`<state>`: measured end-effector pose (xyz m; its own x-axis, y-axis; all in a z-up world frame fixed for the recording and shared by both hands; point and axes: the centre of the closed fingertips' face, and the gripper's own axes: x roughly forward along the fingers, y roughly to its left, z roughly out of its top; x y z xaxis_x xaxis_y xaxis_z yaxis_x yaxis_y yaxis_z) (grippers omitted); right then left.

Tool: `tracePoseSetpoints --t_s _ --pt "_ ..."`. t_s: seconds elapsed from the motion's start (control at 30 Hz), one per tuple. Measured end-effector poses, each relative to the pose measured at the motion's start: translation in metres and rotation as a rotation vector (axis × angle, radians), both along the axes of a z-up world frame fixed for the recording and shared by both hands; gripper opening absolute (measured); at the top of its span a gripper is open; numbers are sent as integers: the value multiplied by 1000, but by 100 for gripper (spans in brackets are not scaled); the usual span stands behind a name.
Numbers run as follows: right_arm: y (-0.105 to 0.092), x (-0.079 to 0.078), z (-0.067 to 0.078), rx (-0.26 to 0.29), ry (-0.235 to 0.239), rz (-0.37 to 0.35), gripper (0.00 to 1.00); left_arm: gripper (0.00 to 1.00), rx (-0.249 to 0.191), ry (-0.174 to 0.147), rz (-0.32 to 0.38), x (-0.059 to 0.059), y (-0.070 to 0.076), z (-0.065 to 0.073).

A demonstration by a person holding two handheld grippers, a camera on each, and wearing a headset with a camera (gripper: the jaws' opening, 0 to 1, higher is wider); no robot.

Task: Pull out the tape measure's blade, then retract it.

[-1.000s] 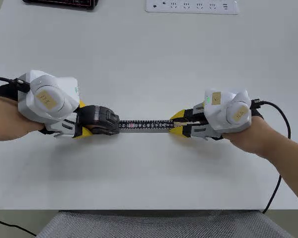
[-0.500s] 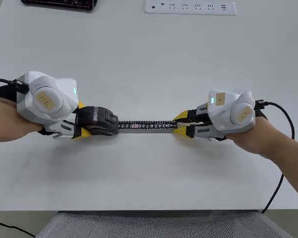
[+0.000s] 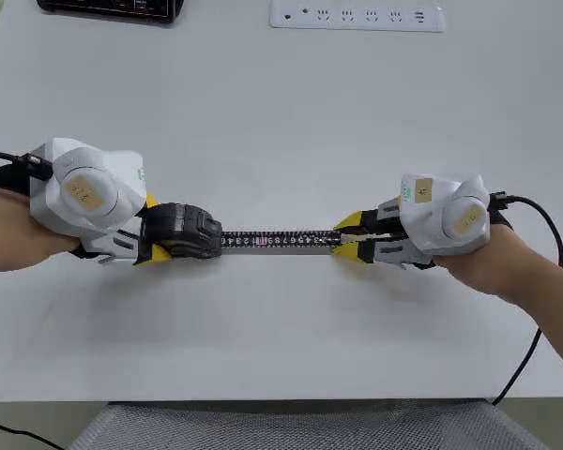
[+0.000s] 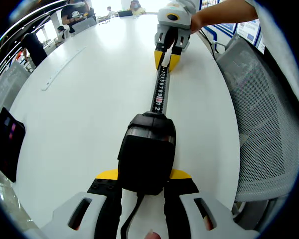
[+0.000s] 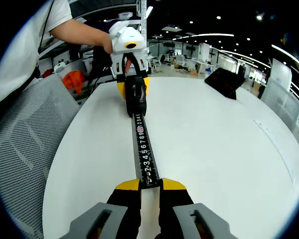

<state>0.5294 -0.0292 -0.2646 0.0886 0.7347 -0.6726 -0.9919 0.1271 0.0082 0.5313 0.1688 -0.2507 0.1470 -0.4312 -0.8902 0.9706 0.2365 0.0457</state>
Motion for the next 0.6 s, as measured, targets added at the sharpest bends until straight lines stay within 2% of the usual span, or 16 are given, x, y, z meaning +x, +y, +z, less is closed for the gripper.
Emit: tracePoseSetpoints --t_s 0.6 --pt "-14 0 -1 -14 7 -11 9 27 0 -2 0 0 0 0"
